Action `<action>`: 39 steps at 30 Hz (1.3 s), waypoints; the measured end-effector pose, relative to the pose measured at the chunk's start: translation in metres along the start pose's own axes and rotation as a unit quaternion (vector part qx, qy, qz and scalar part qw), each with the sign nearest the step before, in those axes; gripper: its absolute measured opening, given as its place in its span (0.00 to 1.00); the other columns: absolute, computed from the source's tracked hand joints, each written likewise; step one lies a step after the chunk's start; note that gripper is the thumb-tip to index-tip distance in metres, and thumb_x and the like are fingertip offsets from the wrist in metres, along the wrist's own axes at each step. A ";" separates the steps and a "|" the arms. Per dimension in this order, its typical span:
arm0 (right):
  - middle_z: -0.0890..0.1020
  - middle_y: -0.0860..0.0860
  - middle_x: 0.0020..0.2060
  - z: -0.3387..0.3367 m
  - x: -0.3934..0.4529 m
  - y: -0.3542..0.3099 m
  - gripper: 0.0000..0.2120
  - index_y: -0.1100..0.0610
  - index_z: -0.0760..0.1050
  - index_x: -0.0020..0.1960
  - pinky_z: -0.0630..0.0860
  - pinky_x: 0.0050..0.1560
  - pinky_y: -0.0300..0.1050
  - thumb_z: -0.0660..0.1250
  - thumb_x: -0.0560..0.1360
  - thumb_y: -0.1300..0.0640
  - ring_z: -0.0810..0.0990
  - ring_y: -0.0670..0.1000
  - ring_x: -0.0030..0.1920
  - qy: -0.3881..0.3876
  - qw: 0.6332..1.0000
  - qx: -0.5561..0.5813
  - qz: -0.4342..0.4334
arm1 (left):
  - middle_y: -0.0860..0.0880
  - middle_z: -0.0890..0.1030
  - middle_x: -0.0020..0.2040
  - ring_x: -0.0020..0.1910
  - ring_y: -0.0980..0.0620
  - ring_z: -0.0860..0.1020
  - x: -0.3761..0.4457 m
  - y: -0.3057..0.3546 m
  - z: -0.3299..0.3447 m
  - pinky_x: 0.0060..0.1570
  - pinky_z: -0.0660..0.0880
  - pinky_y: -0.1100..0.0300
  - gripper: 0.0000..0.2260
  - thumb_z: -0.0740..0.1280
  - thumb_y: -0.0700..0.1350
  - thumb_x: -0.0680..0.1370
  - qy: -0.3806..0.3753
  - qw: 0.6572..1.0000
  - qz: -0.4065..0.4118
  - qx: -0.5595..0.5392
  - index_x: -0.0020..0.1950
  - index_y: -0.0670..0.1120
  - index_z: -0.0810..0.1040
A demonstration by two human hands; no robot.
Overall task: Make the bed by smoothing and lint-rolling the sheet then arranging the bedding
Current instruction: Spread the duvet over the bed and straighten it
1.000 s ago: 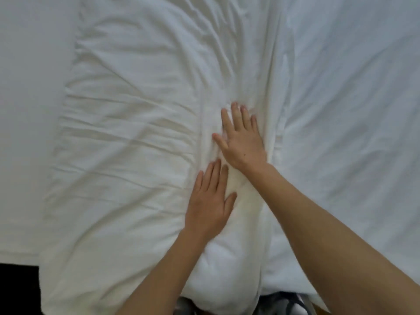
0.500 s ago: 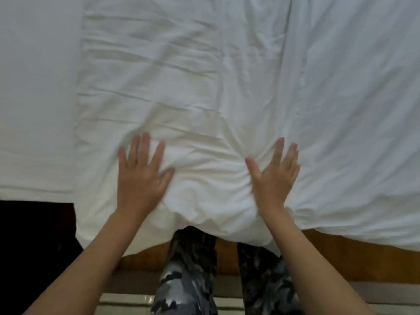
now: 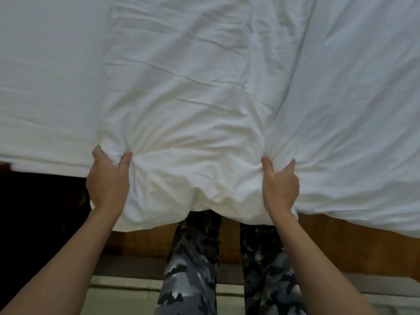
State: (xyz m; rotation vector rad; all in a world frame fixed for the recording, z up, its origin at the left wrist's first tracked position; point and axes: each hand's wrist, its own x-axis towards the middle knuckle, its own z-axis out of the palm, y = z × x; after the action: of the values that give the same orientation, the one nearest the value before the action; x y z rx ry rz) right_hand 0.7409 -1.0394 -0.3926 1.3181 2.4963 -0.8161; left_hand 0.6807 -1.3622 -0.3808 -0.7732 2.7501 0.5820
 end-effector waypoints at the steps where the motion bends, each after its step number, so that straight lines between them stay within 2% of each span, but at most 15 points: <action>1: 0.81 0.57 0.53 -0.007 0.002 0.005 0.33 0.61 0.66 0.70 0.74 0.50 0.49 0.62 0.76 0.37 0.79 0.59 0.51 -0.004 1.000 -0.001 -0.023 | 0.34 0.78 0.51 0.49 0.33 0.77 0.003 -0.005 -0.006 0.42 0.69 0.48 0.24 0.64 0.56 0.80 0.007 0.999 0.032 0.017 0.64 0.38 0.67; 4: 0.80 0.56 0.48 -0.030 -0.006 0.029 0.31 0.63 0.70 0.65 0.75 0.46 0.49 0.62 0.76 0.38 0.79 0.58 0.46 0.001 0.997 0.009 -0.075 | 0.29 0.78 0.42 0.40 0.29 0.77 0.009 -0.031 -0.024 0.37 0.70 0.45 0.21 0.60 0.54 0.81 0.035 0.991 0.111 0.064 0.59 0.36 0.70; 6: 0.78 0.52 0.44 -0.032 -0.020 0.043 0.30 0.61 0.70 0.61 0.74 0.40 0.47 0.60 0.75 0.36 0.77 0.55 0.41 -0.012 0.996 0.011 -0.082 | 0.30 0.78 0.42 0.40 0.30 0.77 0.007 -0.047 -0.024 0.37 0.70 0.45 0.20 0.58 0.55 0.81 0.027 0.991 0.103 0.078 0.60 0.37 0.69; 9: 0.80 0.54 0.47 -0.016 -0.017 0.053 0.28 0.58 0.67 0.64 0.73 0.40 0.47 0.59 0.77 0.36 0.79 0.57 0.43 -0.044 0.996 -0.042 -0.067 | 0.30 0.78 0.49 0.47 0.30 0.77 0.008 -0.046 -0.010 0.43 0.69 0.45 0.18 0.58 0.52 0.83 0.006 0.996 0.027 0.082 0.64 0.39 0.68; 13: 0.79 0.56 0.55 -0.005 -0.007 0.060 0.28 0.57 0.65 0.69 0.71 0.47 0.48 0.60 0.76 0.39 0.78 0.59 0.52 -0.007 0.996 -0.062 -0.062 | 0.33 0.70 0.67 0.64 0.33 0.68 0.011 -0.023 0.001 0.62 0.65 0.40 0.24 0.59 0.40 0.80 0.057 0.997 0.016 0.048 0.75 0.40 0.59; 15: 0.74 0.61 0.61 -0.005 -0.015 0.053 0.30 0.61 0.62 0.72 0.70 0.59 0.54 0.62 0.74 0.49 0.73 0.62 0.60 0.055 0.989 -0.079 -0.116 | 0.34 0.65 0.72 0.70 0.34 0.63 0.010 -0.002 0.006 0.69 0.59 0.42 0.27 0.58 0.36 0.77 0.084 0.993 0.076 0.016 0.77 0.39 0.58; 18: 0.64 0.65 0.71 -0.005 -0.011 0.024 0.33 0.62 0.58 0.74 0.58 0.72 0.54 0.64 0.72 0.59 0.63 0.63 0.70 0.124 0.946 -0.128 -0.270 | 0.35 0.60 0.76 0.75 0.36 0.59 0.018 0.048 0.022 0.73 0.54 0.46 0.25 0.58 0.45 0.80 0.056 0.974 0.220 0.011 0.76 0.41 0.61; 21: 0.62 0.64 0.73 -0.002 0.015 -0.037 0.29 0.57 0.60 0.74 0.56 0.74 0.57 0.63 0.75 0.56 0.59 0.62 0.74 0.134 0.910 -0.115 -0.376 | 0.33 0.61 0.75 0.74 0.34 0.60 0.019 0.113 0.058 0.72 0.57 0.41 0.24 0.59 0.51 0.80 0.004 0.919 0.391 0.050 0.74 0.44 0.67; 23: 0.64 0.63 0.73 0.004 0.040 -0.092 0.27 0.56 0.62 0.74 0.57 0.73 0.59 0.62 0.76 0.55 0.58 0.61 0.74 0.138 0.890 -0.091 -0.424 | 0.33 0.61 0.75 0.75 0.35 0.60 0.004 0.154 0.087 0.72 0.55 0.39 0.25 0.56 0.53 0.80 -0.037 0.869 0.489 0.067 0.75 0.44 0.65; 26: 0.64 0.61 0.74 0.017 0.089 -0.153 0.26 0.54 0.65 0.74 0.55 0.72 0.60 0.58 0.78 0.49 0.59 0.61 0.75 0.094 0.860 -0.136 -0.484 | 0.38 0.60 0.77 0.77 0.39 0.55 -0.035 0.189 0.130 0.75 0.50 0.42 0.27 0.53 0.53 0.80 -0.125 0.814 0.559 0.092 0.77 0.44 0.60; 29: 0.58 0.57 0.77 0.024 0.144 -0.146 0.29 0.50 0.59 0.77 0.50 0.74 0.59 0.48 0.78 0.41 0.55 0.59 0.77 0.011 0.862 -0.259 -0.436 | 0.40 0.66 0.75 0.76 0.41 0.56 -0.062 0.190 0.150 0.75 0.49 0.45 0.23 0.54 0.54 0.79 -0.184 0.786 0.578 0.121 0.71 0.48 0.71; 33: 0.51 0.55 0.78 0.006 0.158 -0.080 0.32 0.53 0.49 0.79 0.46 0.74 0.58 0.47 0.80 0.39 0.49 0.57 0.78 0.005 0.935 -0.254 -0.245 | 0.41 0.58 0.78 0.77 0.41 0.54 -0.064 0.182 0.139 0.75 0.44 0.44 0.25 0.53 0.56 0.78 -0.234 0.684 0.666 0.187 0.75 0.55 0.64; 35: 0.46 0.56 0.78 -0.009 0.145 -0.064 0.33 0.55 0.44 0.79 0.45 0.75 0.60 0.48 0.81 0.40 0.45 0.57 0.78 -0.054 0.956 -0.242 -0.155 | 0.43 0.49 0.80 0.78 0.41 0.48 -0.065 0.188 0.116 0.74 0.38 0.43 0.24 0.53 0.56 0.80 -0.285 0.632 0.678 0.244 0.77 0.56 0.61; 37: 0.43 0.56 0.78 -0.033 0.129 -0.056 0.33 0.56 0.41 0.79 0.45 0.75 0.60 0.48 0.82 0.42 0.43 0.57 0.78 -0.124 0.942 -0.278 -0.145 | 0.46 0.42 0.80 0.78 0.44 0.41 -0.072 0.194 0.090 0.74 0.38 0.42 0.24 0.53 0.58 0.81 -0.348 0.612 0.643 0.301 0.78 0.56 0.58; 39: 0.43 0.56 0.78 -0.064 0.113 -0.053 0.33 0.55 0.42 0.79 0.46 0.75 0.60 0.49 0.82 0.41 0.43 0.57 0.78 -0.184 0.922 -0.310 -0.143 | 0.46 0.44 0.80 0.79 0.45 0.43 -0.079 0.198 0.057 0.75 0.43 0.44 0.24 0.53 0.58 0.81 -0.385 0.618 0.602 0.327 0.77 0.55 0.60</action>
State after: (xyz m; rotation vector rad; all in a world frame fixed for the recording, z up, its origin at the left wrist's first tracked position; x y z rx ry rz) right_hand 0.6376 -0.9486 -0.3668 0.5405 2.3582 -0.2317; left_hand 0.6457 -1.1468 -0.3454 1.3044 1.9241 -0.0380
